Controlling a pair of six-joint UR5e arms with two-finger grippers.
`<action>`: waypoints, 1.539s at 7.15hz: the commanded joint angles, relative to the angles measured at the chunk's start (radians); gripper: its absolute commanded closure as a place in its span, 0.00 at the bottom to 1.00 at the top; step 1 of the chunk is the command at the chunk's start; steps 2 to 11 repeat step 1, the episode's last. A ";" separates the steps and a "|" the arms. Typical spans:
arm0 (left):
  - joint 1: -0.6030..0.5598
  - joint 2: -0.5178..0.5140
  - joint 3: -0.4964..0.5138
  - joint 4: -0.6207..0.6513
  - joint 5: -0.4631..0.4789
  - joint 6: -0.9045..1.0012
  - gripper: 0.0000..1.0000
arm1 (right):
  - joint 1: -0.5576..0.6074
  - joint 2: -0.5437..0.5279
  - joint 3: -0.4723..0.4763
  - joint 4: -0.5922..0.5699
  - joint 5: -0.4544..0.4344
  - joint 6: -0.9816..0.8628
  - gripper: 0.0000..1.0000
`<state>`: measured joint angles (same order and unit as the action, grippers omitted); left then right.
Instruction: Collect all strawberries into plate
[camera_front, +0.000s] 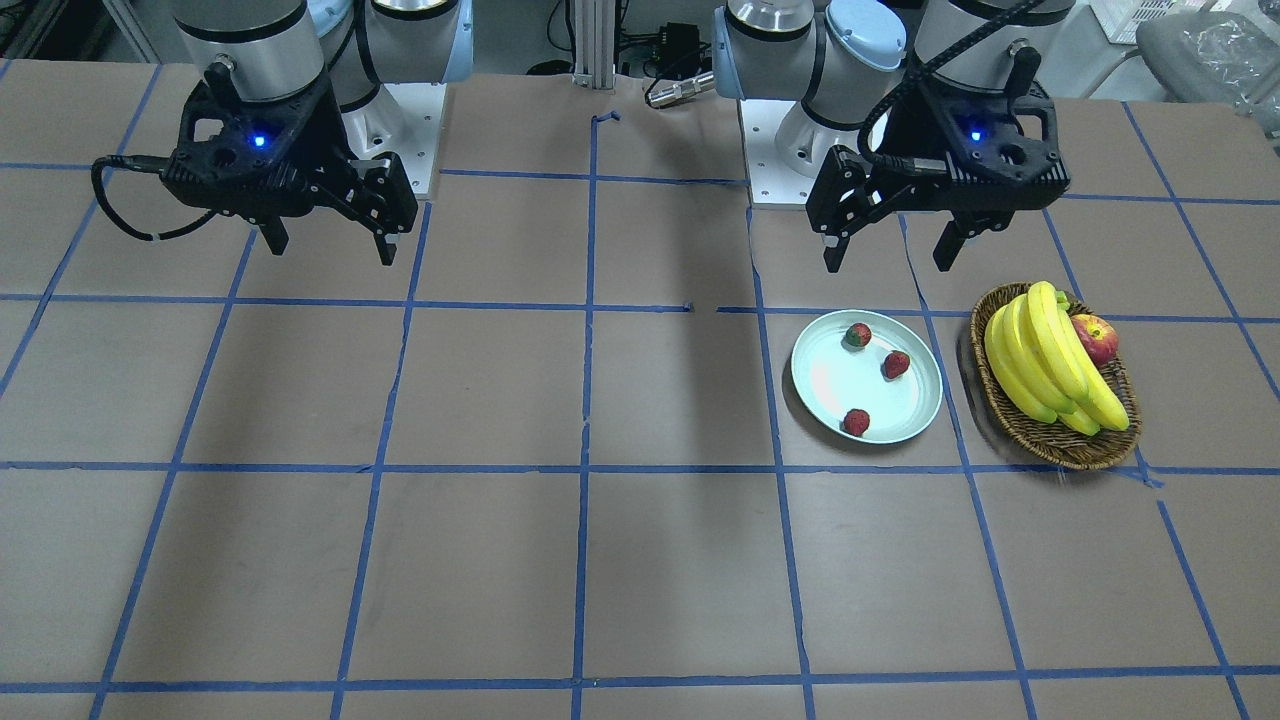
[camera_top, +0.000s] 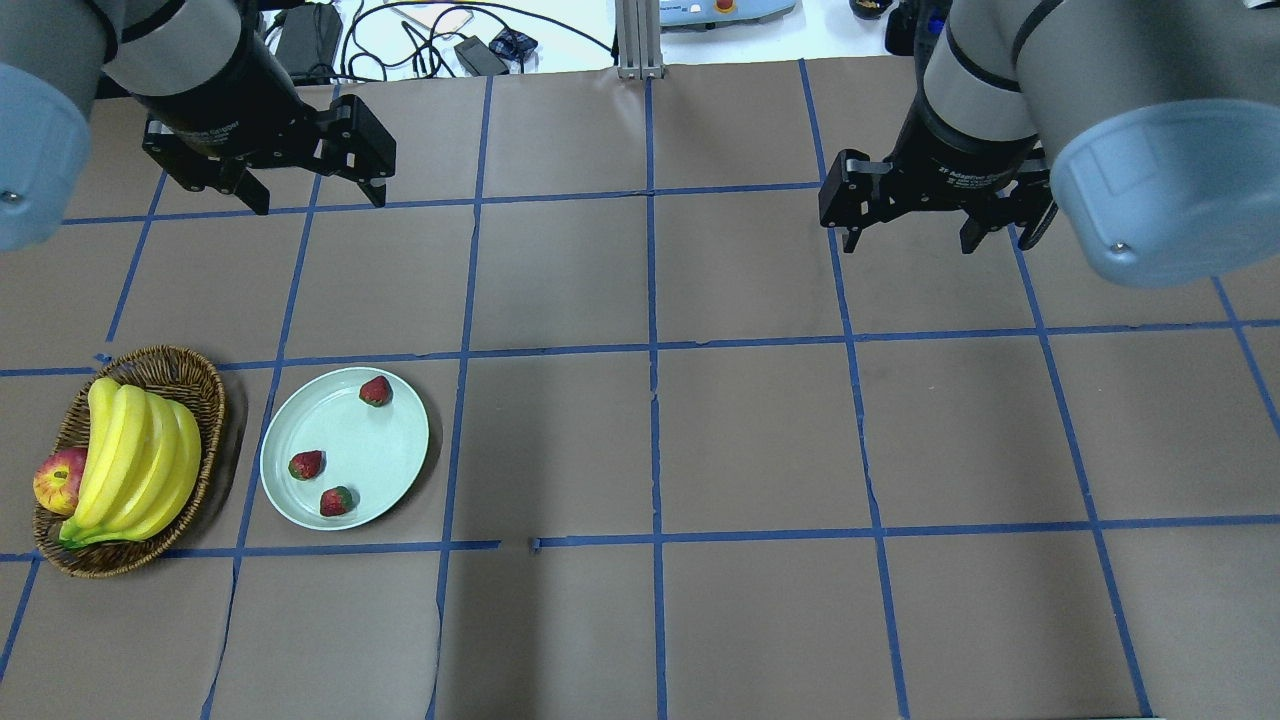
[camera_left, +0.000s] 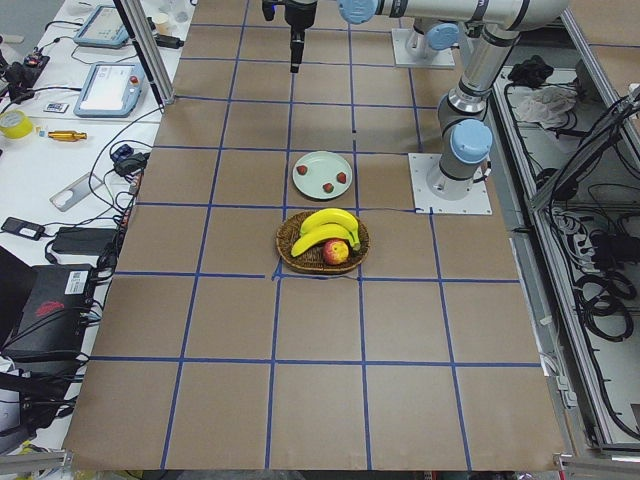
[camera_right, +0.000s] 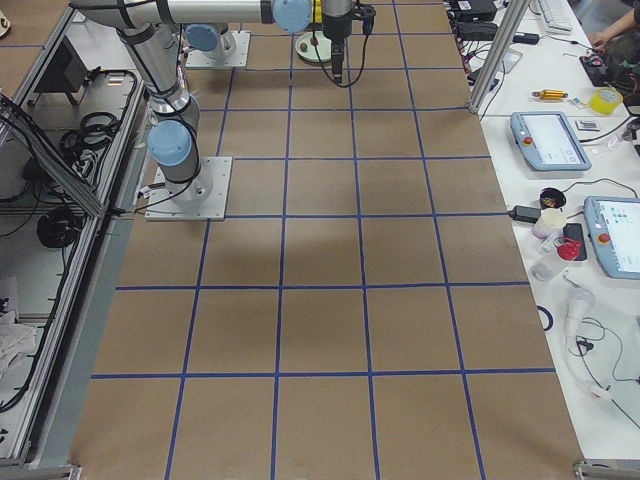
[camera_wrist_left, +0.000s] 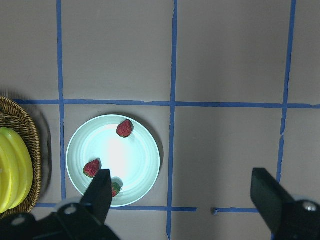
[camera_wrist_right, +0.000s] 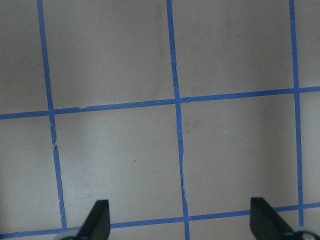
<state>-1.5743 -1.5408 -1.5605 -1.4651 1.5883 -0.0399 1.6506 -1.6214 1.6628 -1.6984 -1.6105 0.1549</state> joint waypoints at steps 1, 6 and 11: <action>0.000 0.001 -0.001 -0.001 0.004 0.000 0.00 | 0.000 0.000 0.000 -0.001 0.006 0.003 0.00; 0.000 0.001 -0.001 -0.001 0.004 0.000 0.00 | 0.000 0.000 0.000 -0.001 0.006 0.003 0.00; 0.000 0.001 -0.001 -0.001 0.004 0.000 0.00 | 0.000 0.000 0.000 -0.001 0.006 0.003 0.00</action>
